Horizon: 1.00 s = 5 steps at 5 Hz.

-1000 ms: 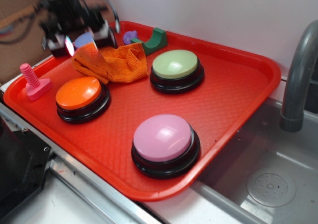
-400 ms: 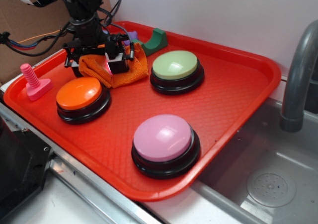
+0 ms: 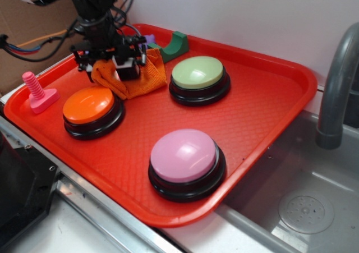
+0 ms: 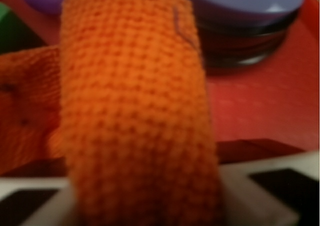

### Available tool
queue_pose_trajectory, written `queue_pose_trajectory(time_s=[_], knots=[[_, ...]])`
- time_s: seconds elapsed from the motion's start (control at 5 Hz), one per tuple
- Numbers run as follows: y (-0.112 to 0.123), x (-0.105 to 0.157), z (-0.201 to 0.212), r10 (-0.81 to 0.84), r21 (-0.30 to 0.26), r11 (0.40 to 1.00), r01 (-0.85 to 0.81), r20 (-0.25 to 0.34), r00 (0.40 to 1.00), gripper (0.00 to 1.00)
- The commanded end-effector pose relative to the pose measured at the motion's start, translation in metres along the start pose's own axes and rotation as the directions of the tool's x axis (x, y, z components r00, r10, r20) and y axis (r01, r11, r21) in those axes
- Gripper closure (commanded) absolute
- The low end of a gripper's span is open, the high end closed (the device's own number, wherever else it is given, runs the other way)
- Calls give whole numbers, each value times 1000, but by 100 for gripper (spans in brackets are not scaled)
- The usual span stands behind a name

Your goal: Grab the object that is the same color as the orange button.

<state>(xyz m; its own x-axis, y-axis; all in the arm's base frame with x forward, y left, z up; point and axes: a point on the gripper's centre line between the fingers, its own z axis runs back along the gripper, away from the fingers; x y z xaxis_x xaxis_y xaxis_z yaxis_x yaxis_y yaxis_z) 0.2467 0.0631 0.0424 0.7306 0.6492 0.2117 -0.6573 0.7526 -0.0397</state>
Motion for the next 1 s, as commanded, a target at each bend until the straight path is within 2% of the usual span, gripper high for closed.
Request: queue_pose_trajectory(time_s=[0.0, 0.2, 0.4, 0.6, 0.8], knots=[[-7, -2, 95, -126, -152, 979, 136, 77, 989, 100], [-17, -20, 133, -323, -188, 931, 313, -23, 946, 100], [-17, -48, 159, -431, -243, 879, 411, -32, 902, 100], [-12, -68, 166, -450, -310, 852, 422, -22, 893, 100], [-4, -70, 165, -460, -268, 861, 432, -46, 887, 100]])
